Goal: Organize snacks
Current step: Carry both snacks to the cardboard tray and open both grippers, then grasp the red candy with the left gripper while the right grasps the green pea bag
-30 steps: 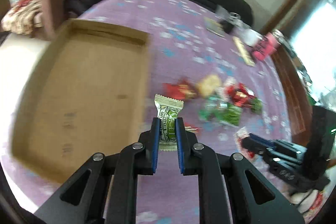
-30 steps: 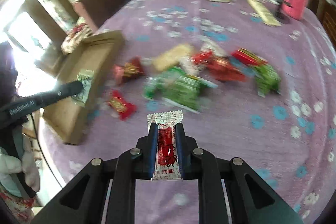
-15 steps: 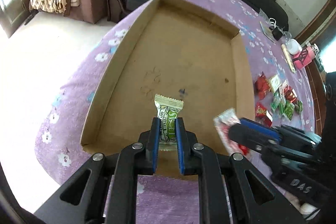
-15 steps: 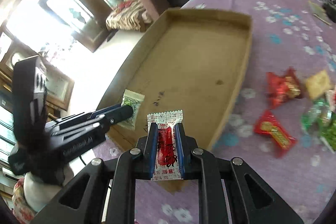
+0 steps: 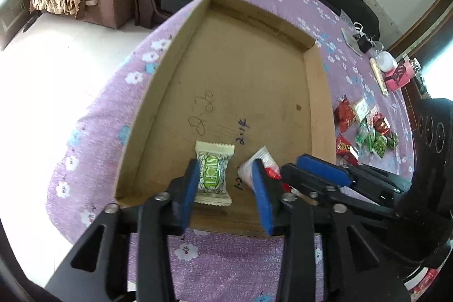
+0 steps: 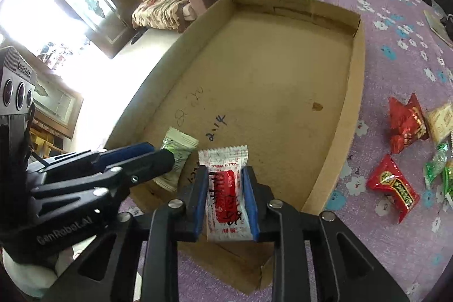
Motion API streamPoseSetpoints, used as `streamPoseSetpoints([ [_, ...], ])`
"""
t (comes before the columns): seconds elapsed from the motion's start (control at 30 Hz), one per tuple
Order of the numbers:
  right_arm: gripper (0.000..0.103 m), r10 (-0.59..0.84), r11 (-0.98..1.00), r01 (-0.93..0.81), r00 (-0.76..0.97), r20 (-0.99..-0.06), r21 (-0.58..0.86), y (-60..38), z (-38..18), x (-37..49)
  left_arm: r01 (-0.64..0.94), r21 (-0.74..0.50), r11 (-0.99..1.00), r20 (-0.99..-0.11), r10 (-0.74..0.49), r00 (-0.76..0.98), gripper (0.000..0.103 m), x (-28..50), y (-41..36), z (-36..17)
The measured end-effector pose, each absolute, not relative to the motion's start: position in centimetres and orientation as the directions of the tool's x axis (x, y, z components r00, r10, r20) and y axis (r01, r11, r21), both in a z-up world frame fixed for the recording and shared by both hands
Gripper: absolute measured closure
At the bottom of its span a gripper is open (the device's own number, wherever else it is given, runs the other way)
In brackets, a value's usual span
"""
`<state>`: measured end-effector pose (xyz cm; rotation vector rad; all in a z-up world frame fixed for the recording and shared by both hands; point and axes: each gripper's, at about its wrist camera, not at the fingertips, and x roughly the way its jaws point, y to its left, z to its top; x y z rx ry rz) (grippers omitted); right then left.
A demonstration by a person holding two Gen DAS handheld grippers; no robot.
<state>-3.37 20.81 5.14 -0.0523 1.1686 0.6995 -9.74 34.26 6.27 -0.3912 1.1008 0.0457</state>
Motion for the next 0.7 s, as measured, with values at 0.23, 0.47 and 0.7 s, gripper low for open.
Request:
streamPoseSetpoints([
  [0.23,0.077,0.495,0.827,-0.436,0.263,-0.828,0.355,15.3,6.9,-3.1,-0.186,-0.323,0.928,-0.841,-0.191,0.506,0.057,-9.9,33.4,8.0],
  [0.47,0.077,0.35,0.934,-0.206,0.388,-0.853,0.29,3.1,7.3,-2.7,-0.049,-0.396,0.917,-0.8,-0.318,0.508,0.051,-8.2,28.7,9.0],
  [0.7,0.076,0.305,0.951,-0.09,0.419,-0.855,0.295,-3.5,5.8,-1.2,0.006,-0.389,0.921,-0.817,-0.348,0.46,0.051,-6.9,22.5,8.9],
])
